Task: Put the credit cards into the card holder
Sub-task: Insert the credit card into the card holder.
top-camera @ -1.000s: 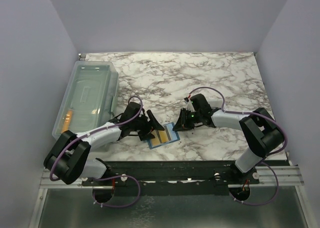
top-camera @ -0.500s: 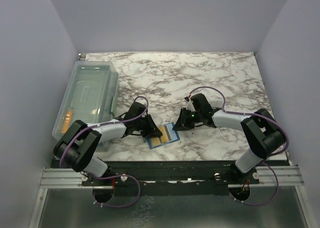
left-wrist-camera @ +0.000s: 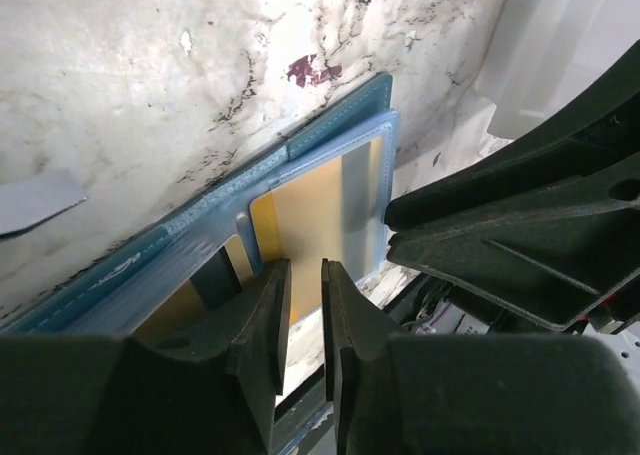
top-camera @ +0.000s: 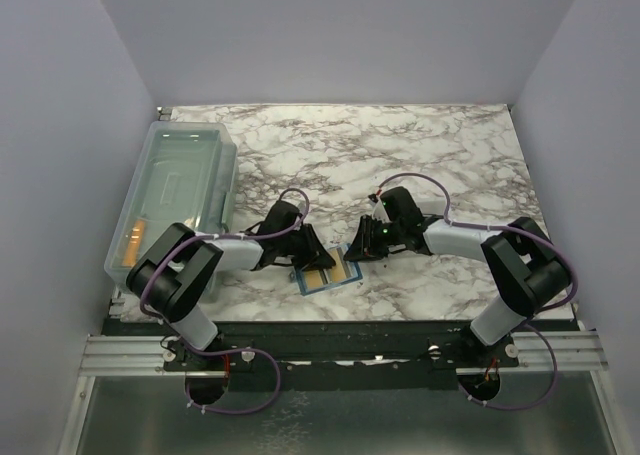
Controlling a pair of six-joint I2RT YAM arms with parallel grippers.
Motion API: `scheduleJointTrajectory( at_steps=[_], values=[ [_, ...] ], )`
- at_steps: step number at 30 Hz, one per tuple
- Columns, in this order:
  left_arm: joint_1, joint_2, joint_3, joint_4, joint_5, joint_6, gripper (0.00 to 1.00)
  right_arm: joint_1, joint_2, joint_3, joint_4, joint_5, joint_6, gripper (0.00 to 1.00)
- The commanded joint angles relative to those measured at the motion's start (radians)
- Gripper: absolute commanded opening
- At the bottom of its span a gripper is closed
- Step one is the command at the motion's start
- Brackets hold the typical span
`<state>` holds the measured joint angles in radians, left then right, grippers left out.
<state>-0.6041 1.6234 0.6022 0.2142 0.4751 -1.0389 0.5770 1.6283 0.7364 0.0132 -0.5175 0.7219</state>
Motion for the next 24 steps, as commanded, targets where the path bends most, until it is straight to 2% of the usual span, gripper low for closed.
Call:
scheduleJointTrajectory(
  at_steps=[1,4,9,16,24],
  values=[
    [-0.008,-0.062,-0.019,-0.027,-0.036,0.033,0.29,0.008,-0.033,0.004,-0.005,0.002,0.004,0.27],
    [-0.008,-0.142,-0.032,-0.091,-0.047,0.055,0.37,0.008,-0.041,-0.005,-0.005,0.003,0.007,0.29],
    [-0.008,-0.185,-0.049,-0.129,-0.059,0.061,0.36,0.009,-0.049,-0.016,-0.005,0.008,0.008,0.32],
    [-0.008,-0.075,-0.027,-0.092,-0.056,0.067,0.25,0.008,-0.043,-0.030,0.003,0.009,0.016,0.34],
    [-0.008,0.018,-0.038,-0.044,-0.052,0.070,0.22,0.010,-0.011,-0.034,0.019,0.001,0.017,0.38]
  ],
)
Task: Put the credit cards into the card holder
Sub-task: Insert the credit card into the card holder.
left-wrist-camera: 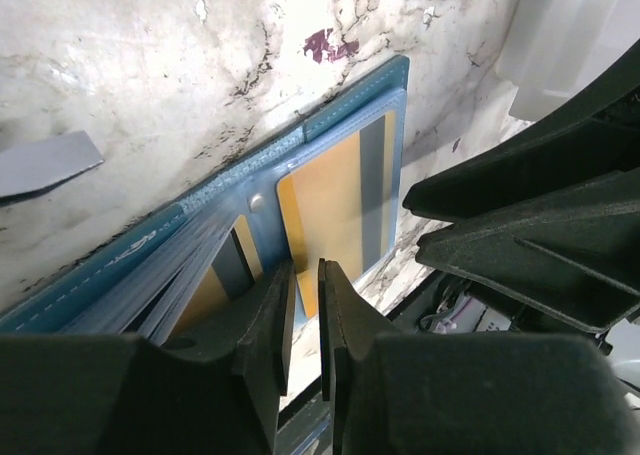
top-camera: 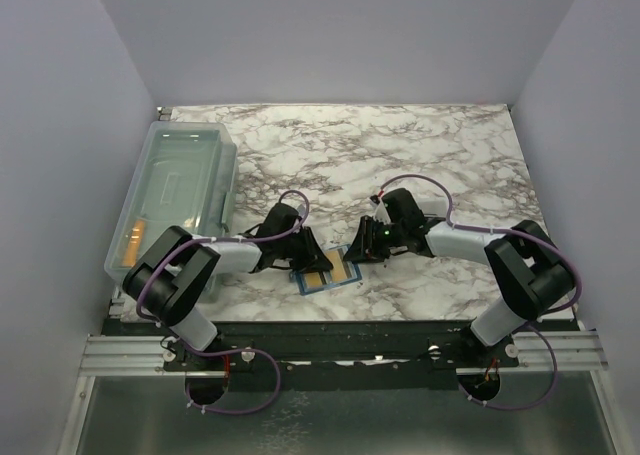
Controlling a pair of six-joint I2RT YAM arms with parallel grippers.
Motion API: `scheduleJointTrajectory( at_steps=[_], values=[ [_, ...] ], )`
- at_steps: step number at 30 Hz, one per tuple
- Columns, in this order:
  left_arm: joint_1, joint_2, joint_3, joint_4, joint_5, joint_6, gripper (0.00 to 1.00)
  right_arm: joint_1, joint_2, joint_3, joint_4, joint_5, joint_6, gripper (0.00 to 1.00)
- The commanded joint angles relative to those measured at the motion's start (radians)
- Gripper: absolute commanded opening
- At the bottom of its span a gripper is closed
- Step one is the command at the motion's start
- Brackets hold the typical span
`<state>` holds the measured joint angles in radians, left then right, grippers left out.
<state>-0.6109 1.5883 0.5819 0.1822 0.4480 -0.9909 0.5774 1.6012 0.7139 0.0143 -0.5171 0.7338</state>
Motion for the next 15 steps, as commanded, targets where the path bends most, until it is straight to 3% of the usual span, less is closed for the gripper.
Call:
scheduleJointTrajectory(
  at_steps=[1,15],
  values=[
    [-0.001,0.059,-0.022,-0.001,-0.021,0.017,0.22,0.010,0.018,-0.012,0.021,-0.001,0.007,0.38],
    [-0.004,0.064,-0.052,0.035,-0.023,-0.012,0.19,0.016,-0.003,-0.018,-0.045,0.061,0.002,0.42]
  ],
)
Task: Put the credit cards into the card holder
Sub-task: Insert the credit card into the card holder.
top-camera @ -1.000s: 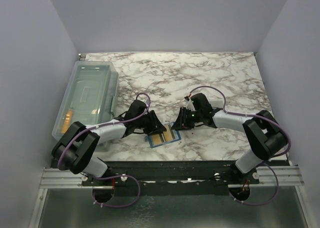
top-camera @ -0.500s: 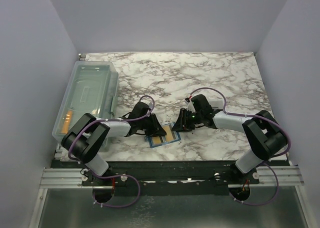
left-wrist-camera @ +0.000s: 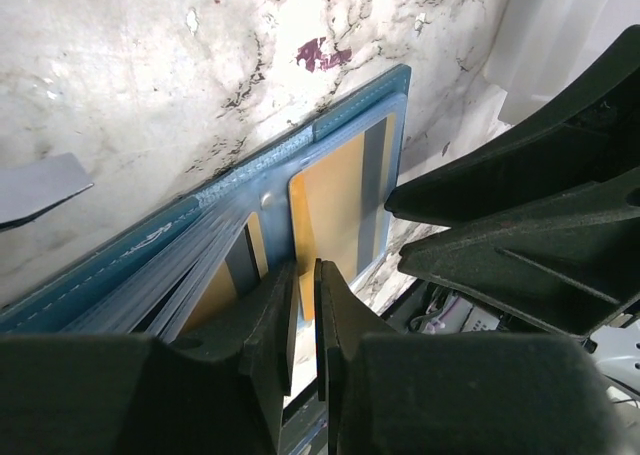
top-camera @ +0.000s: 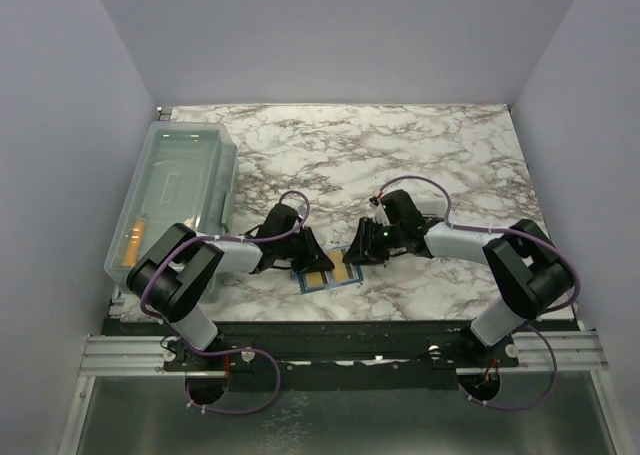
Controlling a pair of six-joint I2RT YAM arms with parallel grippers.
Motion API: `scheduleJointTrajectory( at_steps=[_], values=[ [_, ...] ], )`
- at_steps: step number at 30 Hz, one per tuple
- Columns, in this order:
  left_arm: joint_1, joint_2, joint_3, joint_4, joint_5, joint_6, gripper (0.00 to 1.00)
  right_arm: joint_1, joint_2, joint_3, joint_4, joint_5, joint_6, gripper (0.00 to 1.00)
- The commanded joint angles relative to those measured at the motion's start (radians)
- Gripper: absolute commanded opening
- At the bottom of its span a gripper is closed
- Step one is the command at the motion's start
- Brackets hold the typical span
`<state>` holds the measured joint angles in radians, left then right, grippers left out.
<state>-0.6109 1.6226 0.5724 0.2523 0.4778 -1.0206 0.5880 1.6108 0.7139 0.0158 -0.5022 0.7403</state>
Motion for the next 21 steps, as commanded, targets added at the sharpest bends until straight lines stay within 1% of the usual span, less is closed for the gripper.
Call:
scheduleJointTrajectory(
  at_steps=[1,4,11,17,21],
  values=[
    [-0.003,0.030,-0.046,-0.035,-0.053,0.019,0.19,0.006,-0.014,-0.026,-0.040,0.042,0.000,0.42],
    [-0.004,0.031,-0.052,-0.027,-0.050,0.018,0.19,0.007,-0.008,-0.041,-0.025,0.025,0.010,0.42],
    [-0.004,0.047,-0.064,-0.002,-0.039,0.008,0.19,0.010,-0.016,-0.037,-0.034,0.037,0.007,0.41],
    [-0.004,0.049,-0.063,0.011,-0.026,-0.010,0.19,0.016,0.006,-0.036,0.081,-0.081,0.049,0.37],
    [-0.004,0.019,-0.061,0.009,-0.013,-0.030,0.19,0.016,-0.022,-0.047,0.142,-0.132,0.100,0.36]
  ],
)
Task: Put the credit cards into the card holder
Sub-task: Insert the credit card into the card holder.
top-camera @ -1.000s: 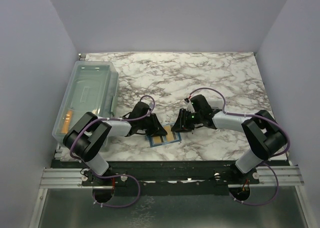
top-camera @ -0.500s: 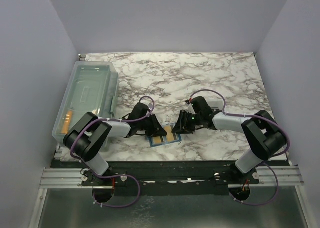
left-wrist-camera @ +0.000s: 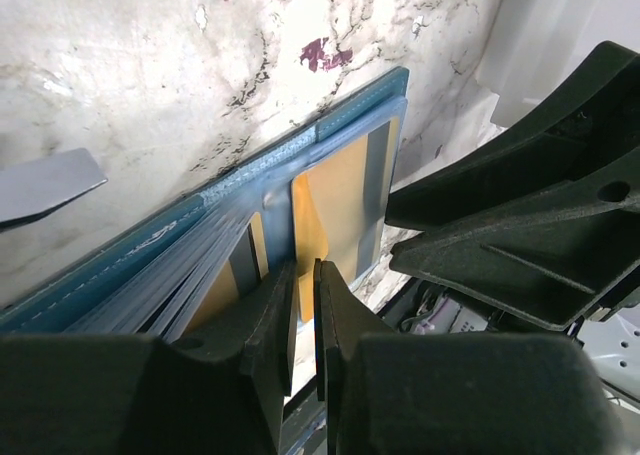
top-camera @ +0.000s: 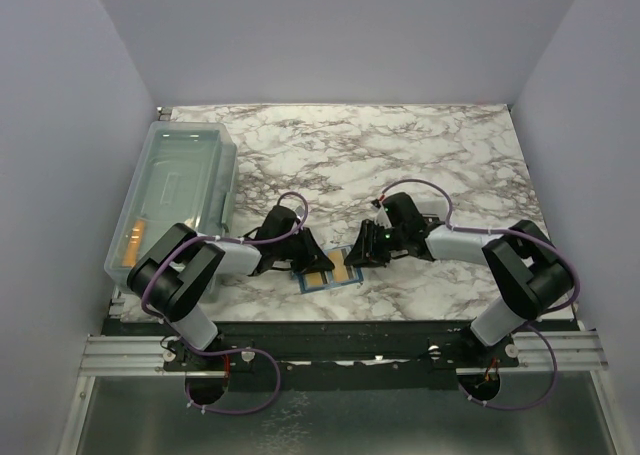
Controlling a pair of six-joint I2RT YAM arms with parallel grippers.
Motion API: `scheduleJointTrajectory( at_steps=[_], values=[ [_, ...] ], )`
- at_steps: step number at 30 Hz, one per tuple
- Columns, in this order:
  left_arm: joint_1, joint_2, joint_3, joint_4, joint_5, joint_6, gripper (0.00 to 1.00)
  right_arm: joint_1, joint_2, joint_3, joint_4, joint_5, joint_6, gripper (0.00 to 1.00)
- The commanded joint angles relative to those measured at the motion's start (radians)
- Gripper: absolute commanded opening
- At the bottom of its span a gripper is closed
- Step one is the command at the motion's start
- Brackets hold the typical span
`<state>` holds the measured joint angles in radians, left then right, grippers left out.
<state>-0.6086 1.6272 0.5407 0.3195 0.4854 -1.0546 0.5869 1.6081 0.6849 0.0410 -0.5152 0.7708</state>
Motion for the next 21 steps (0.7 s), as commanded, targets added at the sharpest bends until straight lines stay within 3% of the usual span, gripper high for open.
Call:
scheduleJointTrajectory(
  at_steps=[1,13,21],
  values=[
    [-0.007,0.002,-0.030,-0.058,-0.021,0.005,0.19,0.017,-0.030,-0.024,0.126,-0.124,0.078,0.36],
    [-0.005,-0.113,-0.026,-0.112,-0.008,0.039,0.23,0.017,-0.060,-0.044,0.249,-0.187,0.163,0.36],
    [0.011,-0.271,-0.023,-0.257,-0.054,0.071,0.40,0.029,0.006,-0.037,0.346,-0.233,0.223,0.36]
  ],
)
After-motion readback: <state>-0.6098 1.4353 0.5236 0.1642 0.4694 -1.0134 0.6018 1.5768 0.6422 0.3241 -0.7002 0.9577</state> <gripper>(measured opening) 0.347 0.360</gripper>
